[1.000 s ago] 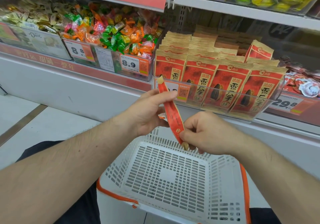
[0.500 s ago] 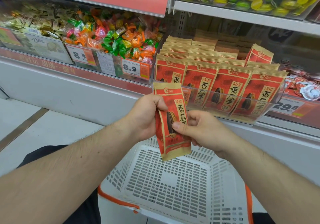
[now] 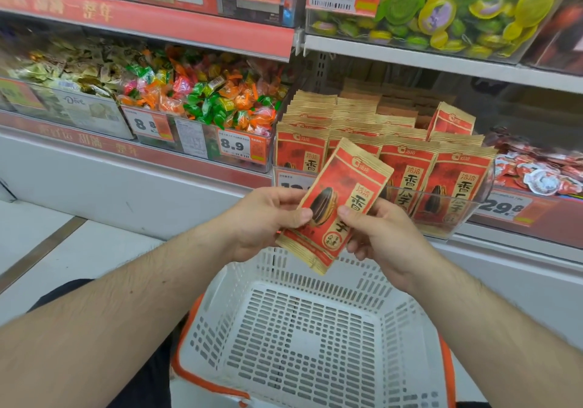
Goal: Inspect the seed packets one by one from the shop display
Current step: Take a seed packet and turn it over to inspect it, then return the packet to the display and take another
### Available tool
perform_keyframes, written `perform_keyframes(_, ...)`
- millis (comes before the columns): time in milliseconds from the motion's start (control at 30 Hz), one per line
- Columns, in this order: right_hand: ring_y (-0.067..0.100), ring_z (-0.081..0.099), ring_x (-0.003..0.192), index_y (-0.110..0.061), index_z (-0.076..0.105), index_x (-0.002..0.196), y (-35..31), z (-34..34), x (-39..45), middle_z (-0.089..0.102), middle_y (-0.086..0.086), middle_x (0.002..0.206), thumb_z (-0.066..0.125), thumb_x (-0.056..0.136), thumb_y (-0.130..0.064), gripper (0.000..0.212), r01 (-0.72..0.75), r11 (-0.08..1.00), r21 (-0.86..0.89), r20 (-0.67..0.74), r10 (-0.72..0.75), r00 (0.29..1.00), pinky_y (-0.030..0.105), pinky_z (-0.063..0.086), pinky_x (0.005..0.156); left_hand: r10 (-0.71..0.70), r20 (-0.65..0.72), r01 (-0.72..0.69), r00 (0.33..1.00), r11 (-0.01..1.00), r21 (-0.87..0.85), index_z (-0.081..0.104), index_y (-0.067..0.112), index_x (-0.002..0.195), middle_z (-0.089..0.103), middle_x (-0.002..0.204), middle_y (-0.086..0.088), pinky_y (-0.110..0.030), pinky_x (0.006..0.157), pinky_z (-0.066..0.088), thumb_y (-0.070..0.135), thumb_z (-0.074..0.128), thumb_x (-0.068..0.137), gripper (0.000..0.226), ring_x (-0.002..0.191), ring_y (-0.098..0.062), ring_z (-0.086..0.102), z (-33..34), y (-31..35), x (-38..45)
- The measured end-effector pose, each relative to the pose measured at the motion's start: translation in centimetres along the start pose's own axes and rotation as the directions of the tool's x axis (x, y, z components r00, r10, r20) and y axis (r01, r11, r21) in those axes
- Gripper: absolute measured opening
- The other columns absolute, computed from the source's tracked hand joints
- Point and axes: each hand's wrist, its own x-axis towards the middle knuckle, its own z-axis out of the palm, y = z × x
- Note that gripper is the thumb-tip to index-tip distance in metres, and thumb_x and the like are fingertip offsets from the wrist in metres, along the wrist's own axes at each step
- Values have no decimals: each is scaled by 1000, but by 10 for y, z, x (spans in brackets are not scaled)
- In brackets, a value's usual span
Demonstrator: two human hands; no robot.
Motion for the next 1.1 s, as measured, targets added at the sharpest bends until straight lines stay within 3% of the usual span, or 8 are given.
perform_keyframes(133,15,52,50,-10,62,100,-2,-4,-1,67,9,75,59,96,-18,9,-43,987,154,25,40,999,27,43,50,-2,-25,4,1000,998,61,74,15,103,76,91,-10,-32,64,57,22,62,90,19,75,-20,72,4,9,3)
perform_keyframes(233,18,57,50,-6,61,105,-5,-5,-2,69,13,77,56,96,-22,19,-90,952,292,70,73,995,26,49,48,17,-95,-9,995,997,78,79,18,87,76,87,-11,-34,71,55,31,62,91,22,71,-21,71,4,16,8)
perform_keyframes(467,21,64,52,-2,64,98,-16,-6,-2,71,17,81,64,79,-24,29,-64,929,365,62,44,997,27,54,48,-38,-126,56,991,989,140,77,11,96,76,99,-16,-38,82,53,31,61,96,27,86,-30,71,7,41,15)
perform_keyframes(633,20,66,55,-3,65,102,-35,-10,1,71,16,78,63,78,-26,32,10,864,504,1,-12,1000,27,57,51,236,-346,-128,908,943,306,73,14,95,76,87,0,-28,63,49,33,57,99,25,68,-11,66,-2,95,32)
perform_keyframes(733,19,68,56,-9,64,99,-50,-13,10,72,10,72,56,94,-18,13,51,776,628,-95,12,995,26,58,50,511,-370,-217,776,767,605,72,23,91,70,93,9,-34,76,54,30,60,94,14,82,-12,64,-21,114,62)
perform_keyframes(800,20,71,58,-10,63,101,-59,-16,17,72,10,71,54,96,-15,11,69,746,662,-140,32,990,26,58,50,557,-248,-158,793,580,799,70,25,109,67,109,7,-34,92,49,33,59,95,19,103,-16,61,-31,120,84)
perform_keyframes(933,29,74,72,-9,61,109,-73,-22,32,75,13,82,54,96,-10,15,138,753,643,-214,4,977,29,59,53,379,-55,-57,924,277,959,44,20,148,36,157,-3,-46,119,24,52,53,96,61,146,-23,30,-44,129,134)
perform_keyframes(1100,32,74,87,-13,59,121,-84,-27,53,75,12,100,56,95,-9,27,254,775,579,-313,-76,947,34,62,65,208,-78,37,975,192,981,21,25,158,16,166,0,-50,119,8,57,45,97,73,152,-24,13,-42,147,169)
